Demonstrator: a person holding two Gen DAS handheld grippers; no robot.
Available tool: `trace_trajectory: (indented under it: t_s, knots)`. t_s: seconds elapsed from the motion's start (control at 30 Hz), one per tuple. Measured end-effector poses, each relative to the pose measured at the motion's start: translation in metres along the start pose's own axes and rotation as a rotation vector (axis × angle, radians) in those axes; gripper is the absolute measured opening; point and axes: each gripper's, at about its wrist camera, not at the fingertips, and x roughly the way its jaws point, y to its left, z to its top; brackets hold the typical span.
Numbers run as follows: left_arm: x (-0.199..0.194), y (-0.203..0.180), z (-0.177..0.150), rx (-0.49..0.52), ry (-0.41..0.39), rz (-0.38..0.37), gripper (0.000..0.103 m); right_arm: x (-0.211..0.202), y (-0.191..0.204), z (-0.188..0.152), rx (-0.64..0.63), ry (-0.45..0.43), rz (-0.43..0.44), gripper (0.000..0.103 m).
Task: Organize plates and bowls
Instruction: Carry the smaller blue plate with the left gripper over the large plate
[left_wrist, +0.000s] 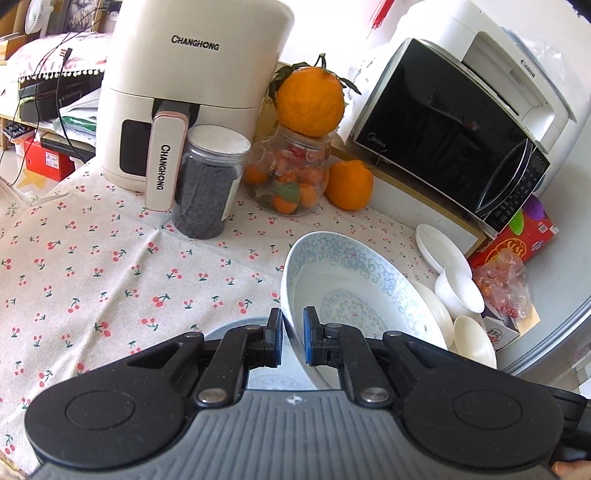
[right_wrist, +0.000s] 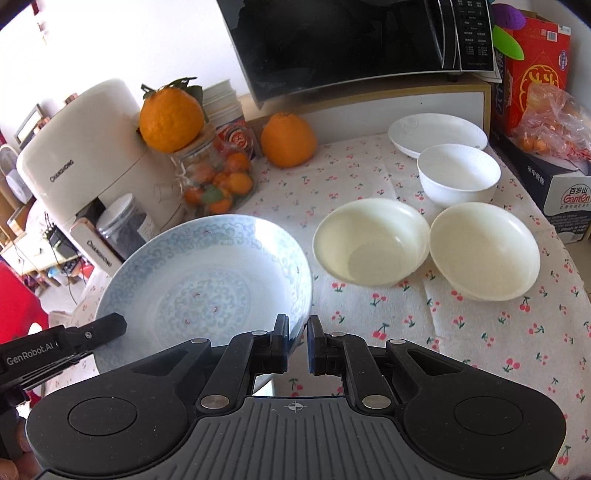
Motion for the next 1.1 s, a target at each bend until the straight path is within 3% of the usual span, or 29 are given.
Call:
trace_trajectory:
  t_s: [0.27, 0.47, 0.8, 1.1]
  knots:
    - [-0.012, 0.027, -0.01, -0.034, 0.009, 0.017, 0.009, 0.001, 0.024, -0.025, -0.077, 0.017, 0.005, 0.012]
    - [-0.01, 0.042, -0.02, -0.048, 0.061, 0.034, 0.009, 0.003, 0.031, -0.037, -0.1, 0.048, 0.002, 0.012]
    - [-0.009, 0.048, -0.031, -0.008, 0.105, 0.068, 0.009, 0.007, 0.038, -0.053, -0.137, 0.085, -0.022, 0.013]
    - [-0.007, 0.041, -0.036, 0.074, 0.099, 0.111, 0.009, 0.009, 0.043, -0.057, -0.17, 0.097, -0.048, 0.013]
